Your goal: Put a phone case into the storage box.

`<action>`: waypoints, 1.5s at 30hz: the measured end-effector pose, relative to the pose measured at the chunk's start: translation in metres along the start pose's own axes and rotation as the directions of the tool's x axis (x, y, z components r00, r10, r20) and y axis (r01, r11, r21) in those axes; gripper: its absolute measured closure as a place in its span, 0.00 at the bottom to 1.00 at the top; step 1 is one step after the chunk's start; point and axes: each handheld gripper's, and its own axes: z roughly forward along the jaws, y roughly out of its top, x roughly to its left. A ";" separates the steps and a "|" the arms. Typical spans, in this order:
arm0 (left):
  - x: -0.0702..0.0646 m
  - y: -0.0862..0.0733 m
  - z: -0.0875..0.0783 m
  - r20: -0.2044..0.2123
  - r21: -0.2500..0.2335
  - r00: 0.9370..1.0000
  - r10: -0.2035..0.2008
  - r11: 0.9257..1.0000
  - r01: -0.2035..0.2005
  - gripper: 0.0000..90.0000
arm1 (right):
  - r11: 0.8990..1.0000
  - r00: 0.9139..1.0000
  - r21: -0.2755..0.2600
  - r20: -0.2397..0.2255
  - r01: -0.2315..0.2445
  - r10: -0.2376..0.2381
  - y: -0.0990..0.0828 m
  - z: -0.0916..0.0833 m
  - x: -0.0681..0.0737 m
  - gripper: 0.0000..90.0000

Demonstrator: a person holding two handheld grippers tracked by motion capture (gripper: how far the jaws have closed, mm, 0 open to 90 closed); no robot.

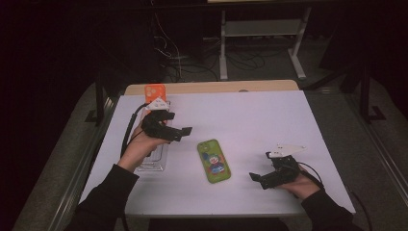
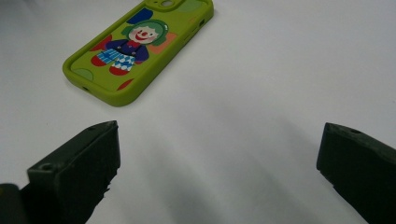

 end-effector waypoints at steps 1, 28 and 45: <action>-0.004 -0.003 0.001 0.009 -0.005 1.000 -0.002 1.000 0.002 0.14 | 1.000 1.000 0.002 0.001 -0.002 0.002 0.000 0.000 0.000 0.00; -0.066 -0.073 0.034 0.197 0.199 0.976 0.089 0.972 -0.129 1.00 | 1.000 1.000 -0.009 0.015 0.013 -0.013 0.000 -0.002 -0.002 0.00; -0.077 -0.084 0.057 0.251 0.259 0.961 0.116 0.948 -0.182 1.00 | 1.000 1.000 -0.002 0.013 0.011 -0.011 0.000 -0.002 0.001 0.00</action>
